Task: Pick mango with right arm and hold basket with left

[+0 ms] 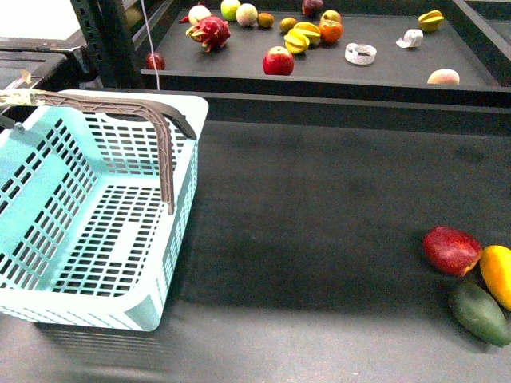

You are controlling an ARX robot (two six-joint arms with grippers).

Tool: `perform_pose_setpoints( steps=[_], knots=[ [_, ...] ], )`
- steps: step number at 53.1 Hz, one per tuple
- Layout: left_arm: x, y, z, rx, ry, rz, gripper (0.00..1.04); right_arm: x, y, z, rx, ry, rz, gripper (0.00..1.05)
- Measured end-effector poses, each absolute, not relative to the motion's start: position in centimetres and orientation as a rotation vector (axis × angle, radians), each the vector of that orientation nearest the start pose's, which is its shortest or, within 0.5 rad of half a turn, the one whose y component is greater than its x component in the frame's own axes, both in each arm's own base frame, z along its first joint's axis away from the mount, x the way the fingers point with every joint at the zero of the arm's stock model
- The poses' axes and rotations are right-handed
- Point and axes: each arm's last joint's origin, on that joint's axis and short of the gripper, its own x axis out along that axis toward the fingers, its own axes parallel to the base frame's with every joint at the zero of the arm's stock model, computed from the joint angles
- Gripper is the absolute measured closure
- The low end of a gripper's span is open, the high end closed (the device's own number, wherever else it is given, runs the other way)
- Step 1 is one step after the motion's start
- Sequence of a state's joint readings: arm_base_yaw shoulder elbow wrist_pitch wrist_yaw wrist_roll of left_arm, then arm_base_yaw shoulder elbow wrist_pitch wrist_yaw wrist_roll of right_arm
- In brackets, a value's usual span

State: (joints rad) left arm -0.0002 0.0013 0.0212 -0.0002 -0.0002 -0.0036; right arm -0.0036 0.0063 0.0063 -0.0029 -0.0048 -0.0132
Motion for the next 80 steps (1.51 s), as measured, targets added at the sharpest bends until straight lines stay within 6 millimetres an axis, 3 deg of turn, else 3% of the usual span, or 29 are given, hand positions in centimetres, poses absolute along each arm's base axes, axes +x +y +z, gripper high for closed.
perform_pose_setpoints(
  steps=[3,9,13,23,32,39,48,61,80],
  knots=[
    [9.7,0.0,17.0,-0.008,-0.018,0.008,0.08,9.8,0.0,16.5,-0.013,0.003,0.001,0.08],
    [10.4,0.2,16.3,-0.154,0.117,0.317,0.08,9.8,0.0,16.5,-0.012,0.002,0.0,0.08],
    [11.4,0.7,16.3,-0.269,0.124,0.402,0.08,9.8,0.0,16.5,-0.012,0.003,0.001,0.08],
    [16.5,2.7,17.2,-0.498,0.166,0.377,0.08,9.8,0.0,16.5,-0.012,0.003,0.002,0.08],
    [22.2,3.8,15.9,-0.662,0.288,0.343,0.08,9.8,0.0,16.5,-0.012,0.003,0.002,0.08],
    [26.6,3.8,14.5,-0.759,0.344,0.342,0.08,9.8,0.0,16.5,-0.012,0.003,0.002,0.08],
    [30.7,3.1,13.7,-0.814,0.372,0.329,0.08,9.8,0.0,16.5,-0.012,0.003,0.002,0.08],
    [35.5,1.9,12.4,-0.857,0.411,0.328,0.08,9.8,0.0,16.5,-0.012,0.003,0.002,0.08],
    [39.3,1.1,11.6,-0.913,0.429,0.332,0.08,9.8,0.0,16.5,-0.012,0.003,0.002,0.08]
  ],
)
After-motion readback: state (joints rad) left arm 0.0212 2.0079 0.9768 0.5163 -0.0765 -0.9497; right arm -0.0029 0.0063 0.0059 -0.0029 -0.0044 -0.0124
